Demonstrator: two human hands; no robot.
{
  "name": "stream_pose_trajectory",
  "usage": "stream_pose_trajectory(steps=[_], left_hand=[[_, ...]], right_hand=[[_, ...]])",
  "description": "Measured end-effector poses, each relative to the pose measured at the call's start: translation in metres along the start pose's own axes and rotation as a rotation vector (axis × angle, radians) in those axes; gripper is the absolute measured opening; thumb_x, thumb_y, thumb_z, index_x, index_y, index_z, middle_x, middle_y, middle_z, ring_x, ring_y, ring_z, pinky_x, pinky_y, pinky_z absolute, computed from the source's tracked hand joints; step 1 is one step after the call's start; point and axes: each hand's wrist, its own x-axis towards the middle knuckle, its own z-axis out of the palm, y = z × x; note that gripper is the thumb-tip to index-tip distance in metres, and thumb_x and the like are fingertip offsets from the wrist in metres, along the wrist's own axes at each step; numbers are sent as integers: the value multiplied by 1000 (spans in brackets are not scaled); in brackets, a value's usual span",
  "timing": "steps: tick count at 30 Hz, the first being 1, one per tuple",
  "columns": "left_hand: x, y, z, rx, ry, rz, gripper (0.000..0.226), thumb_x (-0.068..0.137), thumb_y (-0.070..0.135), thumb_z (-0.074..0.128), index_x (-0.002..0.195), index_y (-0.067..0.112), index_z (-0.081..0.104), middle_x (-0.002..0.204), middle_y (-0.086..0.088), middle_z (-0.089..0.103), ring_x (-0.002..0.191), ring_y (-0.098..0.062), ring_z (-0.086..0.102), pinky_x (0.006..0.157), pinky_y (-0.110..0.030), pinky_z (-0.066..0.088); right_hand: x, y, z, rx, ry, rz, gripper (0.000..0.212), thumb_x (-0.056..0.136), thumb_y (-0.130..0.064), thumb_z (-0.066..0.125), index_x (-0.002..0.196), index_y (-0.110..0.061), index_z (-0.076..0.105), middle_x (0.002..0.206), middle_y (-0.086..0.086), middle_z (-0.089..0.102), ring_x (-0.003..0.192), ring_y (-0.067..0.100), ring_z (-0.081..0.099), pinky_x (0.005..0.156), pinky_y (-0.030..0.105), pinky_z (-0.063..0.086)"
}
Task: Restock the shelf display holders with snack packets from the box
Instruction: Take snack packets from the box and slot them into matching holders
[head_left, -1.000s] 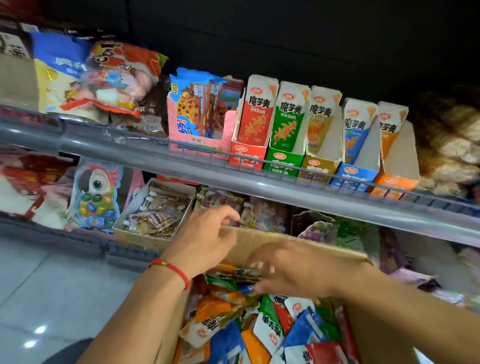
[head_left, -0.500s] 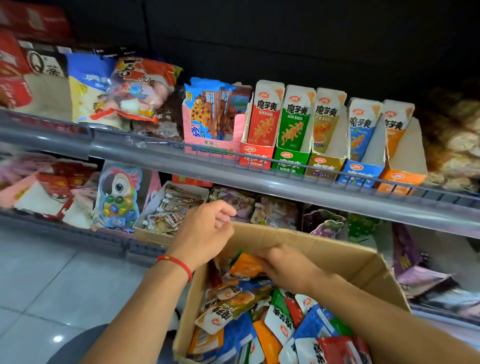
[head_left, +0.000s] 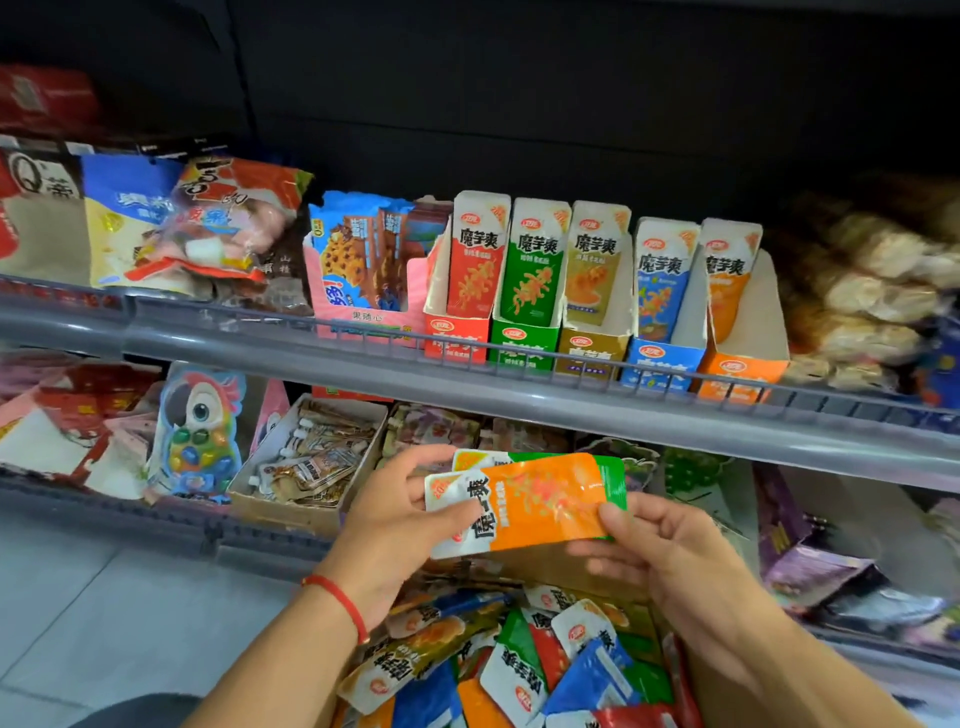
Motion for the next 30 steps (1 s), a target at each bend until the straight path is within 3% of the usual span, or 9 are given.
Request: stream_pose_trajectory(steps=[3,8,14,17,19,22,25,28,30], left_hand=[[4,3,-4,-9,43,38,50,81,-2,80,119,27,65,94,-1,80,92,-23,76,83,-45,61],[5,8,-7,22,-82,70,49,83,-8,75,118,26,68,100,-11,78,95,-31,75,84,-45,60],[6,8,-6,51,-68,51,38,82,-4,77,112,17,71,100,-10,78,94,-27,75,85,-43,61],[7,-1,1,12,-34,-10,31,84,0,78,111,15,72,101,-11,78,96,-29,75,91,-51,58],[8,-6,7,-76,-17,-44,23,88,1,72,109,10,73,102,-17,77,94,-33,73,89,-52,57],[8,-5,14,-326,13,-110,22,94,-5,60,112,2,71,105,-22,76,88,-30,70,79,-47,58],[9,-1,21,-506,7,-156,22,99,-1,54,113,2,71,107,-20,76,91,-28,71,84,-46,59],[8,1,25,-574,-2,-186,24,104,13,51,111,1,70,105,-18,77,85,-22,76,71,-36,61],[7,1,25,-560,-18,-168,22,102,15,54,111,2,70,105,-17,77,87,-20,76,74,-34,59]], right_hand=[[-2,-6,-11,96,52,6,13,89,-10,67,94,3,68,96,22,73,100,42,73,71,32,65],[-12,-10,-18,-9,-6,-14,22,94,-7,62,114,0,68,110,20,76,98,37,75,78,33,63],[-21,-14,-23,-41,131,-214,23,99,-4,57,121,-6,65,106,13,78,95,33,76,78,32,62],[-27,-15,-20,-3,84,-184,24,97,-5,59,120,-6,66,108,14,77,97,34,75,66,27,61],[-29,-9,-15,-20,45,-113,24,94,-9,63,117,-5,69,105,19,77,91,34,72,55,25,50],[-29,5,-3,-16,66,-45,23,89,-9,67,110,1,71,90,26,74,67,26,66,44,23,40],[-28,15,8,-68,145,-20,14,93,-7,68,103,2,73,75,24,72,43,12,58,36,20,39],[-26,20,14,-115,203,-16,16,91,-13,72,99,0,73,73,26,72,41,13,58,34,21,39],[-26,21,17,-125,230,-1,16,91,-16,73,99,-2,74,75,25,73,47,18,61,34,22,40]])
